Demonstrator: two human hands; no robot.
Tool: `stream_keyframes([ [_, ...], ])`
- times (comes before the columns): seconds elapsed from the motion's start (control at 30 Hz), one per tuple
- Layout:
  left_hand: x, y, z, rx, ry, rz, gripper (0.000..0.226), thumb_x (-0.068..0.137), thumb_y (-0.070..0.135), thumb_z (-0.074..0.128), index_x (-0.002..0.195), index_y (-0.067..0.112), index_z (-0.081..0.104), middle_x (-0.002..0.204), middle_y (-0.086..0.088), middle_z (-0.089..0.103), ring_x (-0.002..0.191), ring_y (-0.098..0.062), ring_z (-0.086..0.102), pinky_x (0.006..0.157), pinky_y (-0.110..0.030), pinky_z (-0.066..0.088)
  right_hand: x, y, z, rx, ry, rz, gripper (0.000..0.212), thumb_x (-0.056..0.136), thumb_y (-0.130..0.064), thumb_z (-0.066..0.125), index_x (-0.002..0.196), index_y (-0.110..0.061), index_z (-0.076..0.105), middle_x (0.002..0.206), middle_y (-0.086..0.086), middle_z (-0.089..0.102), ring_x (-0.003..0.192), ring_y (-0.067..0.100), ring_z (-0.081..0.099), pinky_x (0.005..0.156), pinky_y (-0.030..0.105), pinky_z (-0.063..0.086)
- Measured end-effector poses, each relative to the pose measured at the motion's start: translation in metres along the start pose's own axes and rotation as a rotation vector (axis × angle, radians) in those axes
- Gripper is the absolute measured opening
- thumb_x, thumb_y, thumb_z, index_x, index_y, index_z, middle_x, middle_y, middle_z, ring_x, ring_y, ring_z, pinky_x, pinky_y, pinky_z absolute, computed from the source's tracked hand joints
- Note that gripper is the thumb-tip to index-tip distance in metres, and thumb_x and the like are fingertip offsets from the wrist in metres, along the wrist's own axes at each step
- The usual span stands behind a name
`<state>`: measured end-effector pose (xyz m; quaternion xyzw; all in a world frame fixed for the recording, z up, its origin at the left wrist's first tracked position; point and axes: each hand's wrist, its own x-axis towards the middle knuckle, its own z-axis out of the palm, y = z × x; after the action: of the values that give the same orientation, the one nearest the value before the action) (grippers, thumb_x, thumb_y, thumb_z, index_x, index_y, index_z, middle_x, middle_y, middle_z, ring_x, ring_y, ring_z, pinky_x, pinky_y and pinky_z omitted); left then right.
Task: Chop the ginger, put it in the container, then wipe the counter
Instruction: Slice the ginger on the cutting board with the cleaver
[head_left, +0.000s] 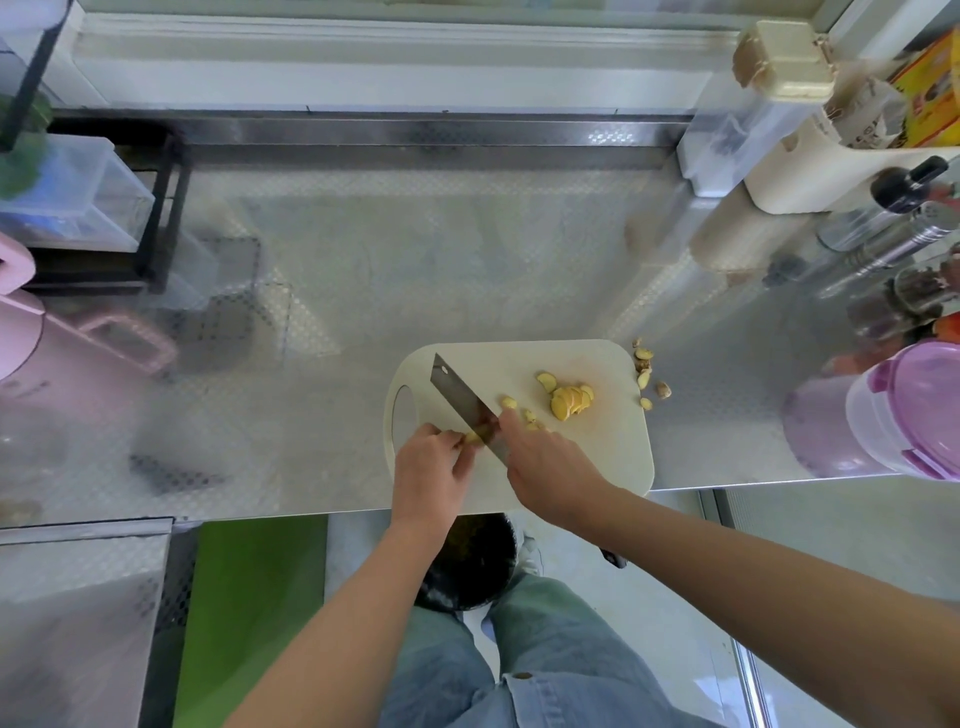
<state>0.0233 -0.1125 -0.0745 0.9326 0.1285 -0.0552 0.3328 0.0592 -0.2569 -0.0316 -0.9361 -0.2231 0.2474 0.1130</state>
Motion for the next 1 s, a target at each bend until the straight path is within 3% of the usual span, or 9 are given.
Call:
stream_keyframes([
  [0.13, 0.000, 0.000, 0.004, -0.005, -0.010, 0.002, 0.025, 0.093, 0.026, 0.059, 0.083, 0.008, 0.073, 0.077, -0.006, 0.054, 0.064, -0.024, 0.053, 0.064, -0.033, 0.043, 0.006, -0.004, 0.008, -0.019, 0.000, 0.008, 0.032, 0.090, -0.001, 0.038, 0.120, -0.009, 0.032, 0.063, -0.003, 0.032, 0.048, 0.017, 0.034, 0.042, 0.028, 0.020],
  [0.2, 0.001, -0.001, 0.006, -0.009, -0.010, 0.006, 0.026, 0.094, 0.027, 0.059, 0.083, 0.008, 0.073, 0.079, -0.009, 0.056, 0.065, -0.026, 0.055, 0.066, -0.037, 0.047, 0.009, -0.005, 0.009, -0.026, 0.002, 0.003, 0.029, 0.089, 0.001, 0.039, 0.116, -0.008, 0.034, 0.063, -0.003, 0.030, 0.052, 0.022, 0.037, 0.041, 0.027, 0.019],
  [0.37, 0.002, -0.002, 0.007, 0.017, -0.014, 0.019, 0.028, 0.095, 0.027, 0.057, 0.082, 0.007, 0.072, 0.080, -0.010, 0.058, 0.067, -0.026, 0.055, 0.065, -0.031, 0.043, 0.019, -0.008, 0.013, -0.035, 0.009, -0.024, 0.025, 0.088, 0.001, 0.038, 0.111, -0.009, 0.036, 0.064, -0.003, 0.030, 0.056, 0.026, 0.041, 0.041, 0.028, 0.021],
  [0.53, 0.002, -0.002, 0.007, 0.026, -0.033, 0.009, 0.028, 0.095, 0.026, 0.056, 0.083, 0.006, 0.072, 0.080, -0.011, 0.058, 0.067, -0.027, 0.056, 0.066, -0.033, 0.045, 0.021, -0.010, 0.012, -0.019, 0.013, -0.013, 0.025, 0.087, 0.002, 0.038, 0.110, -0.010, 0.034, 0.070, 0.002, 0.040, 0.059, 0.028, 0.044, 0.051, 0.034, 0.035],
  [0.67, 0.003, -0.002, 0.006, 0.032, -0.059, -0.014, 0.030, 0.097, 0.026, 0.051, 0.086, 0.007, 0.072, 0.082, -0.011, 0.057, 0.071, -0.027, 0.055, 0.067, -0.032, 0.042, 0.018, -0.007, 0.009, -0.008, 0.038, 0.000, 0.025, 0.088, 0.000, 0.037, 0.111, -0.010, 0.035, 0.072, 0.001, 0.040, 0.061, 0.026, 0.043, 0.052, 0.034, 0.032],
  [0.8, 0.003, -0.003, 0.007, 0.013, -0.051, -0.020, 0.029, 0.097, 0.028, 0.052, 0.089, 0.009, 0.072, 0.086, -0.009, 0.058, 0.073, -0.025, 0.055, 0.070, -0.030, 0.043, 0.007, -0.002, 0.017, -0.033, 0.005, 0.004, 0.034, 0.089, -0.001, 0.038, 0.121, -0.009, 0.031, 0.063, -0.003, 0.032, 0.048, 0.014, 0.032, 0.042, 0.027, 0.020],
  [1.0, 0.002, -0.003, 0.010, 0.001, -0.034, -0.005, 0.028, 0.096, 0.027, 0.053, 0.089, 0.007, 0.072, 0.088, -0.009, 0.059, 0.073, -0.025, 0.057, 0.074, -0.036, 0.049, 0.011, -0.007, 0.017, -0.031, -0.010, 0.029, 0.033, 0.086, 0.004, 0.038, 0.116, -0.009, 0.033, 0.062, -0.002, 0.033, 0.048, 0.015, 0.034, 0.042, 0.027, 0.021],
])
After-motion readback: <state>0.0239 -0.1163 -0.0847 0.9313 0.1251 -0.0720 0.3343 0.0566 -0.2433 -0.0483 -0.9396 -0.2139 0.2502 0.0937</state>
